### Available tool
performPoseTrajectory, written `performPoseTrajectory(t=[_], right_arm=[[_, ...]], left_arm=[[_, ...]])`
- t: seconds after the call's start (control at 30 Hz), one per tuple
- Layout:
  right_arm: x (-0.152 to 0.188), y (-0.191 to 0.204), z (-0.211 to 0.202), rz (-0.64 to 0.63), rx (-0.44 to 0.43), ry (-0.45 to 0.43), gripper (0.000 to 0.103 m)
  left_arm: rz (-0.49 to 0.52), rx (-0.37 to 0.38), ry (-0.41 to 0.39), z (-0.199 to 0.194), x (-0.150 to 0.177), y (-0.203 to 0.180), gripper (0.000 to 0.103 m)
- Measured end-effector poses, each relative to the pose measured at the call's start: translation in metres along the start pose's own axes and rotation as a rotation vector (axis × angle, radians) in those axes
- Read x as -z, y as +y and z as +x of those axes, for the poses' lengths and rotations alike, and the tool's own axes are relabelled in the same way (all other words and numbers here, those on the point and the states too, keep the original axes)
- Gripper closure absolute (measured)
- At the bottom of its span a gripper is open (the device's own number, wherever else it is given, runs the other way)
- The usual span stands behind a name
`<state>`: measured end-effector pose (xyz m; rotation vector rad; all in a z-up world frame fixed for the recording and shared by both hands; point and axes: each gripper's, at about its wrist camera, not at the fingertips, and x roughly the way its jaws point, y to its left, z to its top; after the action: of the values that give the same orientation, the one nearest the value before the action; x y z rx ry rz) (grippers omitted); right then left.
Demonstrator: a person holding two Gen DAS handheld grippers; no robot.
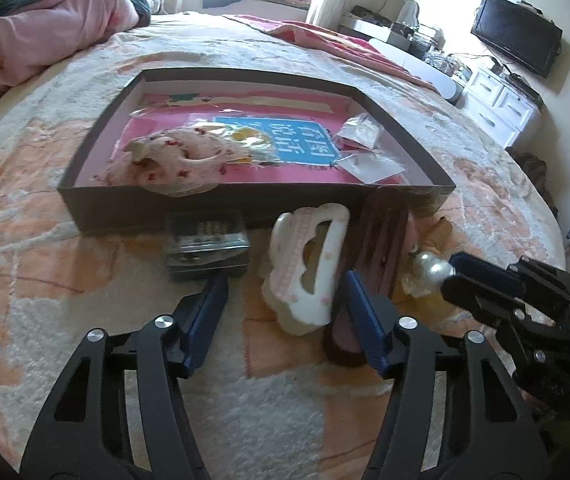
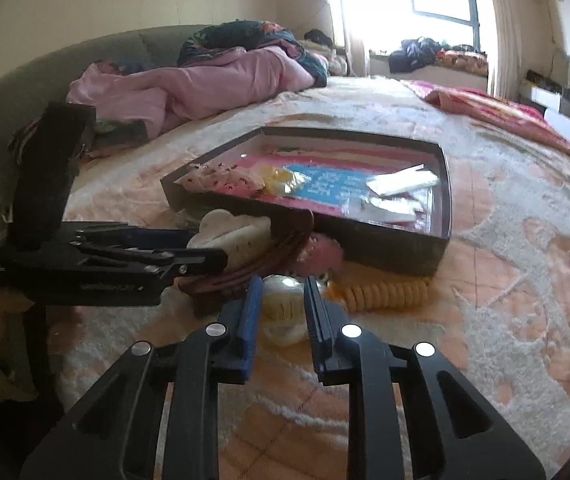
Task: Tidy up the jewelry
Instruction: 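Reach the left tool to the white claw hair clip and grasp it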
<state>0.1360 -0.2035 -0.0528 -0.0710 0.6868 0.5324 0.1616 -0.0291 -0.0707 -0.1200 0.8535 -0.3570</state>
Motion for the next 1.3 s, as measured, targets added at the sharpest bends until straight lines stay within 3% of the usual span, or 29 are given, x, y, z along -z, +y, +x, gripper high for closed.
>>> performPoseTrajectory(t=[0.33,0.4,0.83,1.3], right_arm=[[0.005,-0.001,0.002,0.013,0.005,0.029,0.068],[0.006,-0.002,0.005,0.011,0.011,0.039,0.064],[0.005,0.004,0.031,-0.029,0.028,0.095,0.062],[-0.003,-0.005,-0.002,0.061,-0.039,0.012,0.062]], left_arm=[[0.027,0.031,0.008,0.006,-0.002,-0.012,0.074],[0.027,0.033,0.006,0.006,-0.002,-0.012,0.074],[-0.006,0.038,-0.006,-0.009,0.007,0.006,0.075],[-0.028,0.04,-0.064,-0.038,0.008,0.014,0.075]])
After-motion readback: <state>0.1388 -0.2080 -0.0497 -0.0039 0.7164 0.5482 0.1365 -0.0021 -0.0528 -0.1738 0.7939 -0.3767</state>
